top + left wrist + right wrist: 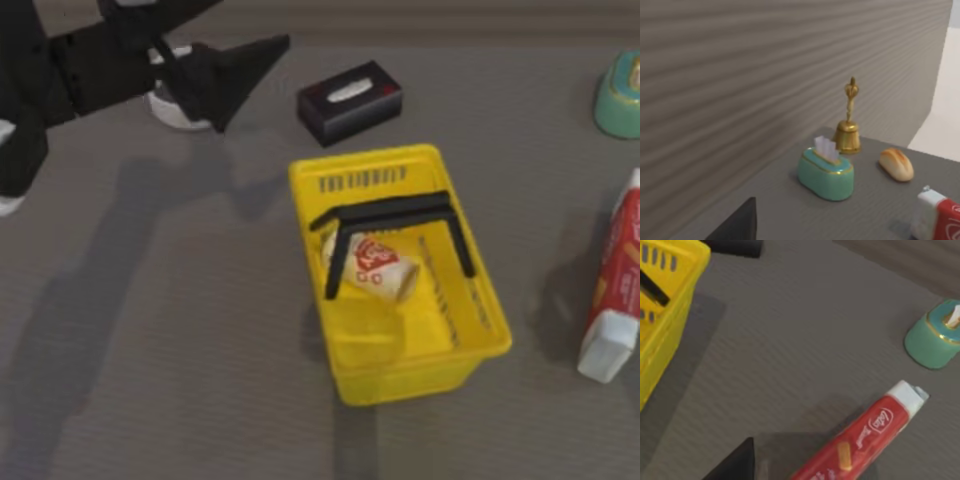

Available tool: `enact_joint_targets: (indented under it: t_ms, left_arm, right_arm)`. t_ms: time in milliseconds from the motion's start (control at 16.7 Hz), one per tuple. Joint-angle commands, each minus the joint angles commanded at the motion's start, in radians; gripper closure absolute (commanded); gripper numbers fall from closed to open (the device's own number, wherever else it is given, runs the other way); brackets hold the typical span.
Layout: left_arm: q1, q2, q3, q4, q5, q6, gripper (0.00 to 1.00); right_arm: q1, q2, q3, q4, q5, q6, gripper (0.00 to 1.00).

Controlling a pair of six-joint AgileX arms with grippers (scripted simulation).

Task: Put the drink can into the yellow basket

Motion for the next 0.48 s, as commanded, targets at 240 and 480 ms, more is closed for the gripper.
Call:
enact_joint_targets:
  t_ms: [240,480]
  left_arm:
    - [0.065,-0.441,-0.226,-0.205,-0.233,-0.026,0.00]
    - [0.123,-0.910,-0.473,-0.412,-0.464,-0.028,0.00]
  right_arm:
    - [0.122,0.429,0.399,-0.282,0.000,-0.199,0.00]
    - [0.246,0.874,0.810,-0.565,0.001,-0.401,0.00]
